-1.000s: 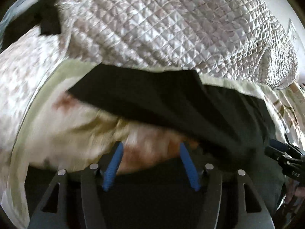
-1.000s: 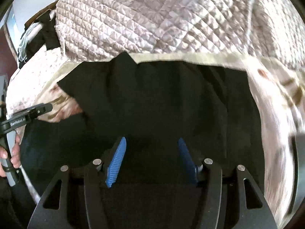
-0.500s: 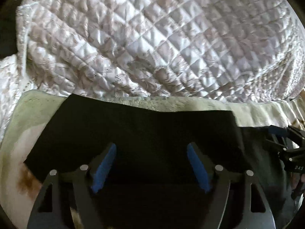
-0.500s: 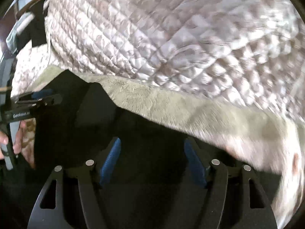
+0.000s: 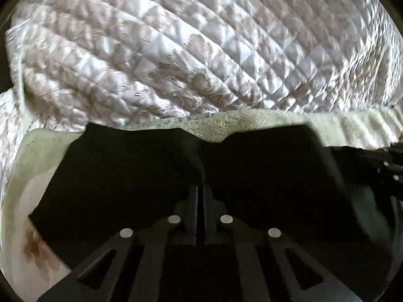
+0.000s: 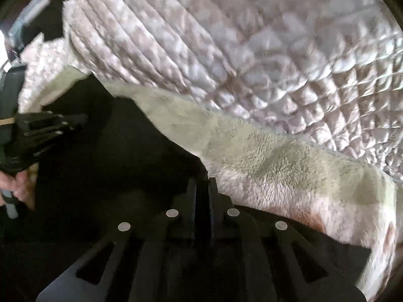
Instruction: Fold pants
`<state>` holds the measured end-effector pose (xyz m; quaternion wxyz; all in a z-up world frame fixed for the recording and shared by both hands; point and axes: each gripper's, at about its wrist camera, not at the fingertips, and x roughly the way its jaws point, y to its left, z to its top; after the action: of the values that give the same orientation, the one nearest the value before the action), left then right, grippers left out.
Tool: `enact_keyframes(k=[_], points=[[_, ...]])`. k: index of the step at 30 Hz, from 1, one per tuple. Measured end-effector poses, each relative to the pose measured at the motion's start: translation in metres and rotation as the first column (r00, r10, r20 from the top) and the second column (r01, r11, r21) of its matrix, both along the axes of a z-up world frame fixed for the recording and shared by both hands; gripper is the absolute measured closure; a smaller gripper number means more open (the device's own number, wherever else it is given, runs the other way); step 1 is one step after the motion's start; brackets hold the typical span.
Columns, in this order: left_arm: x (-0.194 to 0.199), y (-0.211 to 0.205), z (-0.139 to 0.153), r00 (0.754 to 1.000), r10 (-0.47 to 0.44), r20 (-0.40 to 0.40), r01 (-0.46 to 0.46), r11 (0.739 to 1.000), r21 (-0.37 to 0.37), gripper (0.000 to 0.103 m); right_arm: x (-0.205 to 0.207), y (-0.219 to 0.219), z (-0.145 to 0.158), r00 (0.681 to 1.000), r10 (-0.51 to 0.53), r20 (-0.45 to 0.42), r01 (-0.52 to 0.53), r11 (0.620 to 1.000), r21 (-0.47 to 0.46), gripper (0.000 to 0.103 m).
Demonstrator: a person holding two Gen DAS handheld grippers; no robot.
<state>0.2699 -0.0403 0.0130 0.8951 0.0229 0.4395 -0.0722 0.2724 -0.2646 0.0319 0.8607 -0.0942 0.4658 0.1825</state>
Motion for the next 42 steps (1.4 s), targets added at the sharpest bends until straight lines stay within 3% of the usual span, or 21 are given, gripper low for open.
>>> enact_keyframes(k=[7, 12, 16, 20, 23, 28, 32, 35, 38, 42], points=[[-0.089, 0.031, 0.052, 0.995, 0.036, 0.098, -0.025, 0.994, -0.109, 0.099, -0.089, -0.017, 0.063, 0.993, -0.032, 0.11, 0.022, 0.996, 0.086, 0.096], [-0.16, 0.042, 0.069, 0.992, 0.036, 0.118, -0.015, 0.984, -0.175, 0.099, -0.181, -0.025, 0.081, 0.991, -0.059, 0.119, 0.037, 0.983, 0.18, 0.096], [-0.222, 0.046, 0.057, 0.996, 0.03, 0.083, -0.012, 0.98, -0.2, 0.099, -0.254, -0.021, 0.059, 0.994, -0.093, 0.056, 0.079, 0.973, 0.217, 0.096], [-0.254, 0.049, 0.02, 0.999, 0.025, -0.033, -0.03, 0.983, -0.183, 0.099, -0.298, -0.025, 0.011, 0.988, -0.126, -0.086, 0.142, 0.964, 0.225, 0.095], [-0.268, 0.053, 0.012, 0.997, 0.043, -0.072, -0.055, 0.982, -0.182, 0.099, -0.316, -0.033, 0.006, 0.983, -0.162, -0.087, 0.181, 0.943, 0.278, 0.087], [-0.278, 0.06, 0.033, 0.997, 0.069, -0.032, -0.073, 0.98, -0.184, 0.095, -0.332, -0.044, 0.021, 0.976, -0.2, -0.08, 0.216, 0.913, 0.347, 0.071], [-0.269, 0.056, 0.051, 0.997, 0.074, 0.012, -0.071, 0.981, -0.179, 0.06, -0.348, -0.065, 0.025, 0.956, -0.28, -0.08, 0.289, 0.877, 0.384, 0.06], [-0.25, 0.042, 0.06, 0.998, 0.046, 0.03, -0.04, 0.986, -0.16, 0.052, -0.357, -0.089, 0.023, 0.923, -0.366, -0.118, 0.38, 0.82, 0.428, 0.06], [-0.225, 0.021, 0.061, 0.999, 0.011, 0.044, -0.006, 0.994, -0.112, 0.05, -0.362, -0.109, 0.019, 0.89, -0.434, -0.142, 0.449, 0.777, 0.44, 0.06], [-0.188, -0.001, 0.045, 1.0, -0.008, 0.0, 0.008, 0.998, -0.056, 0.05, -0.358, -0.134, 0.01, 0.841, -0.508, -0.184, 0.531, 0.714, 0.456, 0.06]])
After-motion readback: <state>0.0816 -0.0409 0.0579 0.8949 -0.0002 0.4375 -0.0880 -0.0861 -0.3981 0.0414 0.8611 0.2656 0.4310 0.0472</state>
